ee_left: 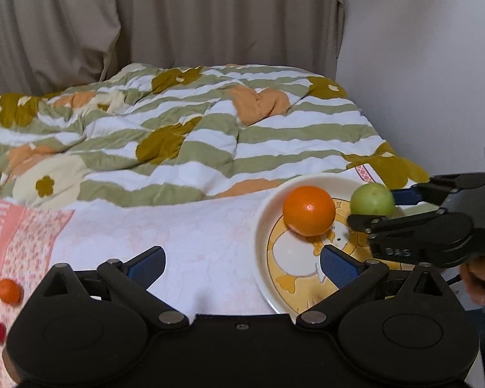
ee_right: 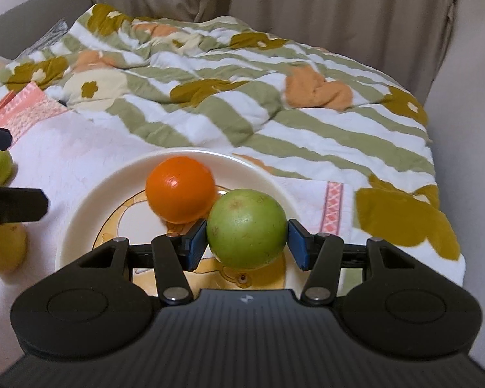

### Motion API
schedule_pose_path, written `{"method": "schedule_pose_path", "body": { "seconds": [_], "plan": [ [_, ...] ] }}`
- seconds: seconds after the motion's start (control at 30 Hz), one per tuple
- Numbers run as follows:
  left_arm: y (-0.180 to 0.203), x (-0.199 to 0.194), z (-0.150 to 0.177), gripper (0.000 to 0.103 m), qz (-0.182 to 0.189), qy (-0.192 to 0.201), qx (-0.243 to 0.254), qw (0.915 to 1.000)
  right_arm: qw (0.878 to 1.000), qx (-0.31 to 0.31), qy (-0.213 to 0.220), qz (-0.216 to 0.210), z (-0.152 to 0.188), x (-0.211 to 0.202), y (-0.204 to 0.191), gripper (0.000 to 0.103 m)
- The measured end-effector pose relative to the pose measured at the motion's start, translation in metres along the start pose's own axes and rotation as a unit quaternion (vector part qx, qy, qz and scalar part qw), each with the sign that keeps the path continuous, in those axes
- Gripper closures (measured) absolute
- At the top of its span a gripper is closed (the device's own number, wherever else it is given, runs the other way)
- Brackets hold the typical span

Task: Organize fruits
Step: 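Open the left tool over the bowl while the right tool lowers the apple in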

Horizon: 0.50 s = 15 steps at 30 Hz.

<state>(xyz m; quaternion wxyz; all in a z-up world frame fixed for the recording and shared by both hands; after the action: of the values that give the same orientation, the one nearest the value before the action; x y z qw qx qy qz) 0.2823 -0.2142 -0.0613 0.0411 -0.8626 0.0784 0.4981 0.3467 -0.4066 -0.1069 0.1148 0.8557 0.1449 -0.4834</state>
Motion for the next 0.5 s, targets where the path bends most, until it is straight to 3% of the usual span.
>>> {"method": "schedule_pose_path", "body": {
  "seconds": [0.17,0.23,0.3,0.5],
  "plan": [
    [-0.006,-0.007,0.008,0.000,0.005,0.010,-0.007,0.9999,1.000,-0.007,-0.002,0.001,0.003,0.010,-0.004,0.034],
    [-0.006,-0.008,0.010,0.000,-0.003,0.010,-0.005,0.9999,1.000,-0.006,0.012,0.005,0.005,0.007,-0.005,0.012],
    [-0.006,-0.011,0.012,0.000,-0.003,0.014,-0.006,0.9999,0.999,-0.004,0.028,0.016,0.006,-0.001,-0.005,0.000],
    [-0.005,-0.027,0.018,0.000,-0.010,0.024,-0.015,0.9995,0.999,0.014,0.039,0.014,0.008,-0.028,0.002,0.000]
  ]
}}
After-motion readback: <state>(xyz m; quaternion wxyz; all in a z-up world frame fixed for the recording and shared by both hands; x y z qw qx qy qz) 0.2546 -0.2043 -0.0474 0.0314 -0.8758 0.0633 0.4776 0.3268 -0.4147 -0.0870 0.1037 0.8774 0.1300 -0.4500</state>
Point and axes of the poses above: each gripper's, at about its wrist camera, not at the fingertips, and x roughly the way its jaws point, y to its right, z to its underside, the point moved 1 cm from there along x, roughly the way its jaws point, and after that the axes turned 11 degrees about -y, right-handed, at the moved point
